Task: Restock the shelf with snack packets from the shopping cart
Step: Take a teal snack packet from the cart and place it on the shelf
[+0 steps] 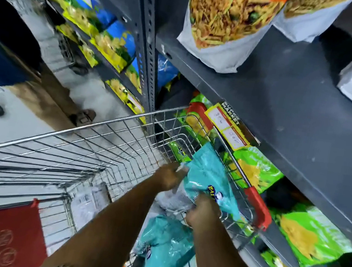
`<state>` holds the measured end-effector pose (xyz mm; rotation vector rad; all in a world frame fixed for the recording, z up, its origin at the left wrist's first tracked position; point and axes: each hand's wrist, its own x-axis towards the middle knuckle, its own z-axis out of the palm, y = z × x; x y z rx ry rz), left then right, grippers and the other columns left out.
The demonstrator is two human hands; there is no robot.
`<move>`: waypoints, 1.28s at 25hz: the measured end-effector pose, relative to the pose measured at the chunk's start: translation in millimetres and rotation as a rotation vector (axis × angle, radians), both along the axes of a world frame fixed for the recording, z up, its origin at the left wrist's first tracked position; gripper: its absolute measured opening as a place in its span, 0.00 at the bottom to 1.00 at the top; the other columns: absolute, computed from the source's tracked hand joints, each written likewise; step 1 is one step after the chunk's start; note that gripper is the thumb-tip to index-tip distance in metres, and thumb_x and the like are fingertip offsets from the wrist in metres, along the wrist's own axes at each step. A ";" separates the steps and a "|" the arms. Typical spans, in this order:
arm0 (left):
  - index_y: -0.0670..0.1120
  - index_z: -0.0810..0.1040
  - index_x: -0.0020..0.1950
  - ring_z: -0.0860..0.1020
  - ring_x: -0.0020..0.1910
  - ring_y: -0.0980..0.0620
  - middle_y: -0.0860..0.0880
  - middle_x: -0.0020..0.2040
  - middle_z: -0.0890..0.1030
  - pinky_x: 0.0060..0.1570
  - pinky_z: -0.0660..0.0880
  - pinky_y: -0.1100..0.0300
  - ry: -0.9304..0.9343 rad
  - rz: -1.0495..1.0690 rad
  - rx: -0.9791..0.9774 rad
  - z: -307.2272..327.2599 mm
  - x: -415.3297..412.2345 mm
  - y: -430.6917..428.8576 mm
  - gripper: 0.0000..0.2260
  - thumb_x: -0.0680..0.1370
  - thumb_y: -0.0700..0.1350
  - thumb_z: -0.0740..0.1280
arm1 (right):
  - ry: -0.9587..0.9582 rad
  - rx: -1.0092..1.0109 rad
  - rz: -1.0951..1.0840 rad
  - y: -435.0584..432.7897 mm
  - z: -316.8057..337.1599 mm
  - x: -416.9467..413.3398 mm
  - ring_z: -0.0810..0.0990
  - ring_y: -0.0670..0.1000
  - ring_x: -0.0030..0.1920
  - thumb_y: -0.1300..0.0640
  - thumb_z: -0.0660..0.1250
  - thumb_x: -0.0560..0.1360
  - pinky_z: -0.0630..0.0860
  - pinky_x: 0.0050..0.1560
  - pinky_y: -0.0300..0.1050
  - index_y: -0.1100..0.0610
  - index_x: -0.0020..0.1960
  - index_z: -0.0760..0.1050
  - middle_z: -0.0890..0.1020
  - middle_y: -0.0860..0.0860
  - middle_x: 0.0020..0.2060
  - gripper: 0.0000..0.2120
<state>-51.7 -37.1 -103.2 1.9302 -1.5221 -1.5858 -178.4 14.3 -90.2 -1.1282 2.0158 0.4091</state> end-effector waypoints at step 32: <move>0.34 0.76 0.34 0.69 0.31 0.56 0.46 0.29 0.73 0.34 0.66 0.59 0.482 0.274 -0.832 290.1 -278.4 152.5 0.19 0.75 0.50 0.67 | -0.952 -1.549 -0.886 156.5 301.9 -292.8 0.68 0.43 0.32 0.58 0.68 0.74 0.66 0.34 0.39 0.55 0.33 0.76 0.75 0.46 0.28 0.11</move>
